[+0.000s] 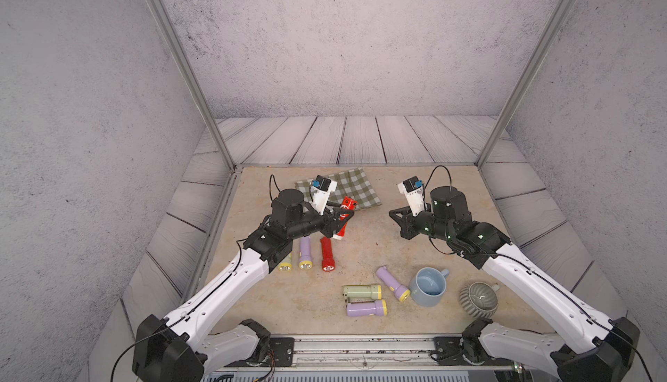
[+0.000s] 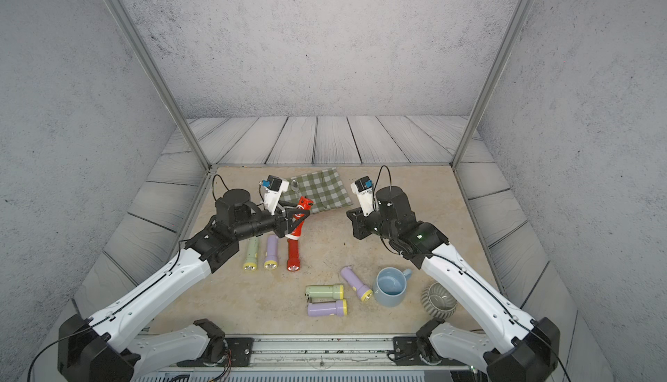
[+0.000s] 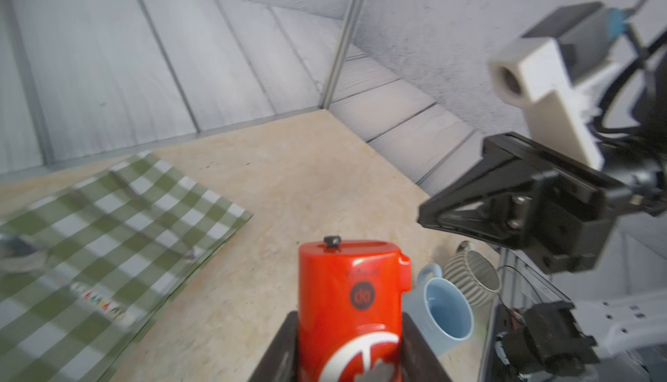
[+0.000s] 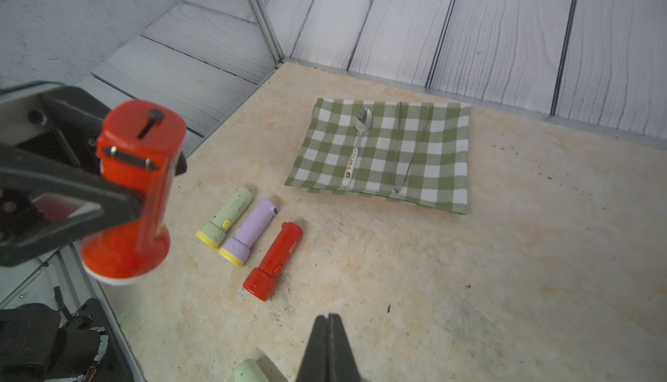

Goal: Close the plug at the bottom of the flashlight
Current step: Close the plug of the flashlight, then place the flashlight at the center of the board.

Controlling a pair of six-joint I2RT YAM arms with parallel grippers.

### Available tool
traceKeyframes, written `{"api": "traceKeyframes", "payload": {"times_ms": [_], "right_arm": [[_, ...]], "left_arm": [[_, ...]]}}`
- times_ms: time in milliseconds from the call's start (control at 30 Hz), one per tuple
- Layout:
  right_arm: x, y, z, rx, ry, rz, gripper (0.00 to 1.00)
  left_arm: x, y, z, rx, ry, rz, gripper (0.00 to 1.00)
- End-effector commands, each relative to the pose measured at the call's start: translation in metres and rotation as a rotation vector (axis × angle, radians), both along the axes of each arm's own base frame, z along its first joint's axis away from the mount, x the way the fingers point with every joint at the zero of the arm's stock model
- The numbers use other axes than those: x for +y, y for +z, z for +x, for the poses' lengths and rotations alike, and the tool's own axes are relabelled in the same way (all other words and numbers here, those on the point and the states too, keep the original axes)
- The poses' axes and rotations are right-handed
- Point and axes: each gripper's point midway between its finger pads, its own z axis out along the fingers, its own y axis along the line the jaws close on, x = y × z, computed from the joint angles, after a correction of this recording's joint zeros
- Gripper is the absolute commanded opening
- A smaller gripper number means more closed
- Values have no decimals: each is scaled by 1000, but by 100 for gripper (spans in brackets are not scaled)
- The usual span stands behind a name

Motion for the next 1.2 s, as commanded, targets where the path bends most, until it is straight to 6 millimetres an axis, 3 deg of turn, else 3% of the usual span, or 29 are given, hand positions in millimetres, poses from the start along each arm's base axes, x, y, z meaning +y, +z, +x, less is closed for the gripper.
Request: {"api": "traceKeyframes", "payload": {"times_ms": [0,100,233,367,967,1167], "right_arm": [[-11,-11,-3,18,-40,-38,5],[-13,-16,-4,22,-44,-44,5],[-13,-18,-5,29,-40,-43,5],[-12,-17,-6,24,-35,-35,5],[-16,-17,-6,18,-57,-36,6],[-17,-16,-6,15,-63,-31,7]], "left_arm": [[15,-19,16,78,148,36,0],[26,-35,26,143,256,21,0],[49,-71,36,277,441,76,0],[51,-94,36,379,489,113,0],[-5,-172,29,512,564,350,0],[-11,-202,27,563,575,383,0]]}}
